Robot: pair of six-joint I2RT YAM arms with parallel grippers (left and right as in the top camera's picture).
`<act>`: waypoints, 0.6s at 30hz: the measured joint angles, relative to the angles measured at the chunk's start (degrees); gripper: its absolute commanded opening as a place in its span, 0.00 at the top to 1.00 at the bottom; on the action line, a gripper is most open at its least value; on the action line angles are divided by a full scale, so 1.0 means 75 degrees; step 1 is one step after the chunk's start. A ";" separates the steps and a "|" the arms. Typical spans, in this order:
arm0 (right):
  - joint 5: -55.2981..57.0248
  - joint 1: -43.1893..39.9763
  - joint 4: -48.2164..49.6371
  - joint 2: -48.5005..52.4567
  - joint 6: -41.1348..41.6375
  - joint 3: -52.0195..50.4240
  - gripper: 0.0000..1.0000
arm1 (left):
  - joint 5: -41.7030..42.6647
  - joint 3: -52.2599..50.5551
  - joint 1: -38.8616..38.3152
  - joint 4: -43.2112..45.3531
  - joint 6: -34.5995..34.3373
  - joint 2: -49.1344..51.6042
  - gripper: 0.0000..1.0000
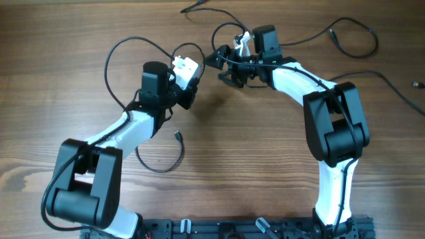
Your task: Untangle cables
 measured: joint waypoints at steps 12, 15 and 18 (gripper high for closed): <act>0.0038 0.0536 0.0189 0.0000 -0.0029 0.0000 0.14 | 0.0592 0.0000 -0.0358 -0.0154 -0.0035 -0.0023 0.96; 0.0425 0.0536 0.0189 0.0000 -0.0076 0.0000 0.16 | 0.1005 0.0000 -0.0551 -0.0259 -0.0055 -0.0023 0.96; 0.0825 0.0522 0.0189 0.0000 -0.0230 0.0000 0.19 | 0.1274 -0.0003 -0.0664 -0.0382 -0.0061 -0.0052 0.96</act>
